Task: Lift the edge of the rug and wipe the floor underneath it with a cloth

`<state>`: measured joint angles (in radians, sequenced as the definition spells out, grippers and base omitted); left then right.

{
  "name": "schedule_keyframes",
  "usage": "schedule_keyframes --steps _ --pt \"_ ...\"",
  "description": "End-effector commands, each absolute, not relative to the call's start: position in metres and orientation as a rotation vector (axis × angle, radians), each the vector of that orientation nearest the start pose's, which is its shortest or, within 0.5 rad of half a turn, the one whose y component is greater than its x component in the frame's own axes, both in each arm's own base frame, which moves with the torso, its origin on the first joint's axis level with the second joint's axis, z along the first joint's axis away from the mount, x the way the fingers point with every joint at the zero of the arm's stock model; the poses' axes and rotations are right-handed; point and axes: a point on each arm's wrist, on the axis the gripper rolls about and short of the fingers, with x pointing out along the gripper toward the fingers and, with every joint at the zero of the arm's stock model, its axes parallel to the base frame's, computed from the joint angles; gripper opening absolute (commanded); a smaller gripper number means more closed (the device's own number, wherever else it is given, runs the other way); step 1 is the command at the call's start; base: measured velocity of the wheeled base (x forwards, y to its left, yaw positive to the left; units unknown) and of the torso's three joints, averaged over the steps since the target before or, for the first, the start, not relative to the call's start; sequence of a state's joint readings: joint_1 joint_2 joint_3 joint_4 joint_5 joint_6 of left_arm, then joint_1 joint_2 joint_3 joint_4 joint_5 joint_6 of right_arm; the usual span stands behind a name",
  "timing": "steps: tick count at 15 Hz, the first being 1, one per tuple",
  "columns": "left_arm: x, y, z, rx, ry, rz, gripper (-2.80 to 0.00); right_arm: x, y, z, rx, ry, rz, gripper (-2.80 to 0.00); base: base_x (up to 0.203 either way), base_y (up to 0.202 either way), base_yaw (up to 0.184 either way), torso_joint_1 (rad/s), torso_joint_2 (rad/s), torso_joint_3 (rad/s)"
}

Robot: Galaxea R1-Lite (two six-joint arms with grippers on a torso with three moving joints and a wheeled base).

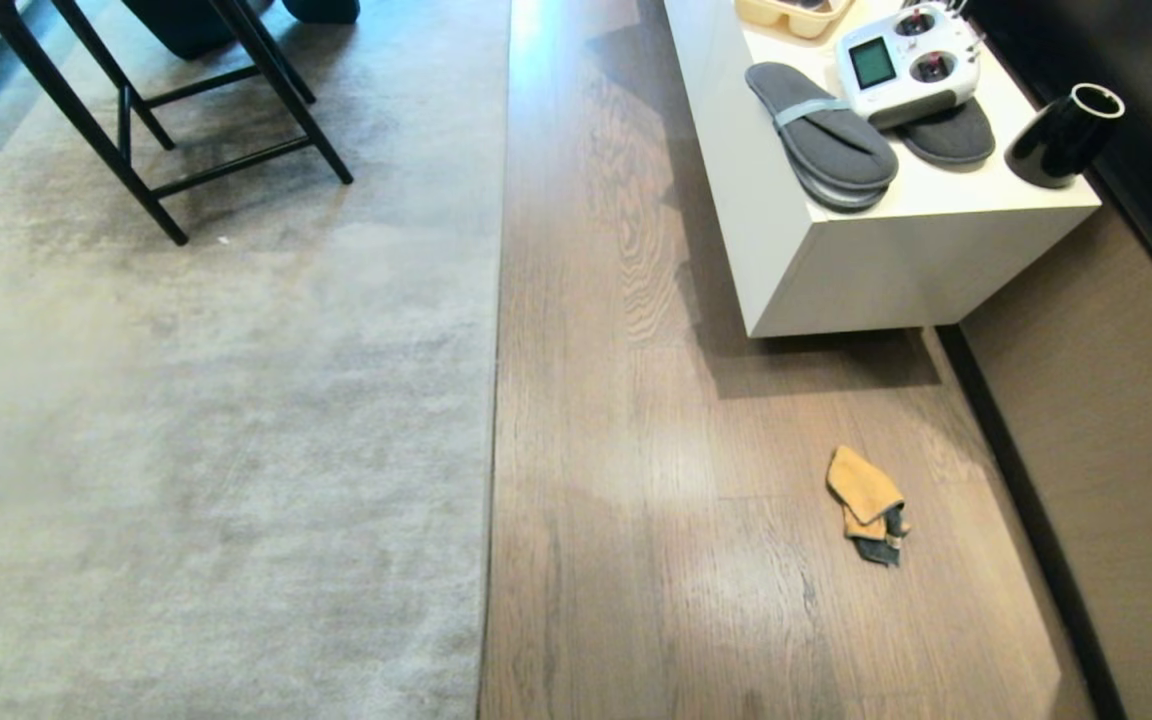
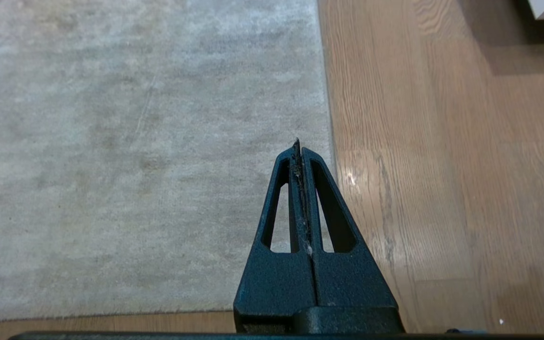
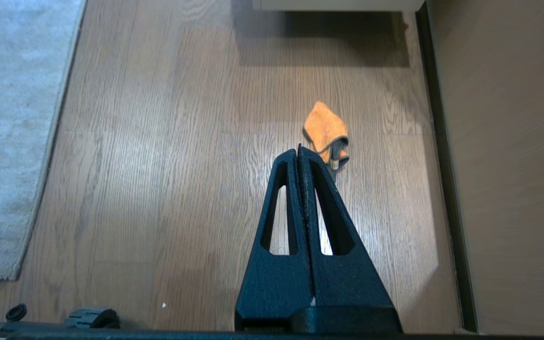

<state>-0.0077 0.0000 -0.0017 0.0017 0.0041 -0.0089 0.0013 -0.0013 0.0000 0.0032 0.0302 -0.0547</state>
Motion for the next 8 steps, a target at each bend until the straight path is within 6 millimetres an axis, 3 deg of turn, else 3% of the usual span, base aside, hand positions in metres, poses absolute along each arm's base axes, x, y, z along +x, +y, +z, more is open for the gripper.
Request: schedule_keyframes --steps 1,8 --pt "-0.0229 0.0003 0.0757 -0.009 0.0 -0.003 -2.8 -0.0228 0.0007 0.0752 -0.055 0.002 0.032 -2.8 0.0 0.0 0.0 -0.004 0.0 0.199" --pt "-0.0229 0.0003 0.0757 -0.009 0.0 -0.003 -2.8 -0.0228 0.0007 0.0752 -0.055 0.002 0.032 -2.8 0.0 0.0 0.0 0.002 0.0 0.203"
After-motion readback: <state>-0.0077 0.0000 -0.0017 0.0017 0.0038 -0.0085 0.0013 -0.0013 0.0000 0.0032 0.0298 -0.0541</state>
